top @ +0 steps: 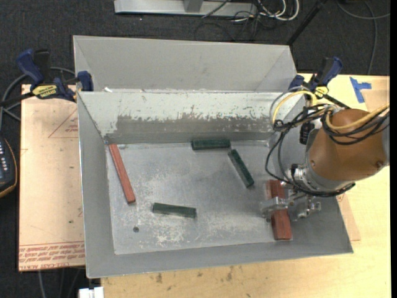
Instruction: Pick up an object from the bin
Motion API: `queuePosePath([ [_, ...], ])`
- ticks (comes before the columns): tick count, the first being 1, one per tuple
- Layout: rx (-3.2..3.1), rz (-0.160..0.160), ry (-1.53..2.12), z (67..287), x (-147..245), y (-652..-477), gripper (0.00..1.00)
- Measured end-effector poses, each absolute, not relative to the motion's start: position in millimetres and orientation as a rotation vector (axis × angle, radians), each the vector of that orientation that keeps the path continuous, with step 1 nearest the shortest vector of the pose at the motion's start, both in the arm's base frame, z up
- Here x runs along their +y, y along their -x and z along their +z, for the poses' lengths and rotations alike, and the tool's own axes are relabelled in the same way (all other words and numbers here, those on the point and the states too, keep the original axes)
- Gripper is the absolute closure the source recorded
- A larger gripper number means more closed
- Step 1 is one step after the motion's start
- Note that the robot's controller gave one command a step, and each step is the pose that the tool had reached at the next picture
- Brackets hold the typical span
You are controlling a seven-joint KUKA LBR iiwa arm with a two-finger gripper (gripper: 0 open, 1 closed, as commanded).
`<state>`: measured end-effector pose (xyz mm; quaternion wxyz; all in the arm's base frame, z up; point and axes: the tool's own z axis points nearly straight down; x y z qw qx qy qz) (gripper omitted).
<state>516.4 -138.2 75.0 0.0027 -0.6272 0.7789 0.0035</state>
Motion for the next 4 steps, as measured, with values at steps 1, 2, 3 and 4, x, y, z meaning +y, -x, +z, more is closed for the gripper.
queuePosePath([
  [1, 2.443, 0.010, 1.969, 76, -133, -517.7, 0.00],
  [2, 2.433, 0.013, 1.963, 78, -128, -519.9, 1.00],
  [3, 2.441, -0.001, 1.970, 109, -126, -520.7, 1.00],
  [4, 2.444, -0.007, 1.963, 173, -125, -522.2, 1.00],
])
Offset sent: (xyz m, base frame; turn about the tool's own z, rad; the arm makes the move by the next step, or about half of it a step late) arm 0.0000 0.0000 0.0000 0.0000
